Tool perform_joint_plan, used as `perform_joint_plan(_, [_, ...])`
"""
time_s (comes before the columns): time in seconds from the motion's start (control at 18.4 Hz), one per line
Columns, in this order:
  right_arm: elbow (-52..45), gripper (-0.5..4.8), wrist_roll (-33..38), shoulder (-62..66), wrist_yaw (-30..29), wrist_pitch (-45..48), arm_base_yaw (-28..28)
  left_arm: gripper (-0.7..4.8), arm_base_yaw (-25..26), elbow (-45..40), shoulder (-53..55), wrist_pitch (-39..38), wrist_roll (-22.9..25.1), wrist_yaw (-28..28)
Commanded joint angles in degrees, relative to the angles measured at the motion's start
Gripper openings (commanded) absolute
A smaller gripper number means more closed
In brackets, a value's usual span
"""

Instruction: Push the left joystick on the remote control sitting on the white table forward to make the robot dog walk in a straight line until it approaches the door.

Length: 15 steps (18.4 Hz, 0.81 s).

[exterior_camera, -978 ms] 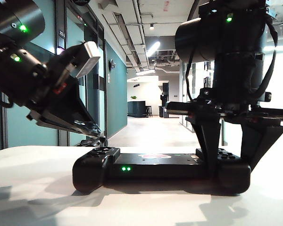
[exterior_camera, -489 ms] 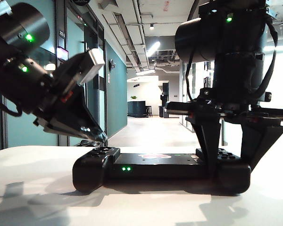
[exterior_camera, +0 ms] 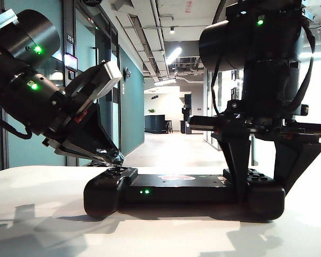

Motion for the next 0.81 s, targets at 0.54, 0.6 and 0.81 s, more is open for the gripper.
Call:
perform_joint_plan(0.54, [-0.09,1.06,-0.13,0.02,-0.59,-0.26,-0.02,-0.05,-0.04,0.09,1.22,2.40,0.20,-0.35])
perform_joint_plan(0.6, [-0.09,1.06,-0.13,0.02,-0.59,-0.26,-0.02,-0.05,-0.04,0.11,1.22,2.43,0.20,-0.35])
perform_joint_plan(0.81, [-0.09,1.06,-0.13,0.02,-0.59,-0.24,-0.02,-0.05,-0.04,0.09,1.22,2.45,0.22,-0.35])
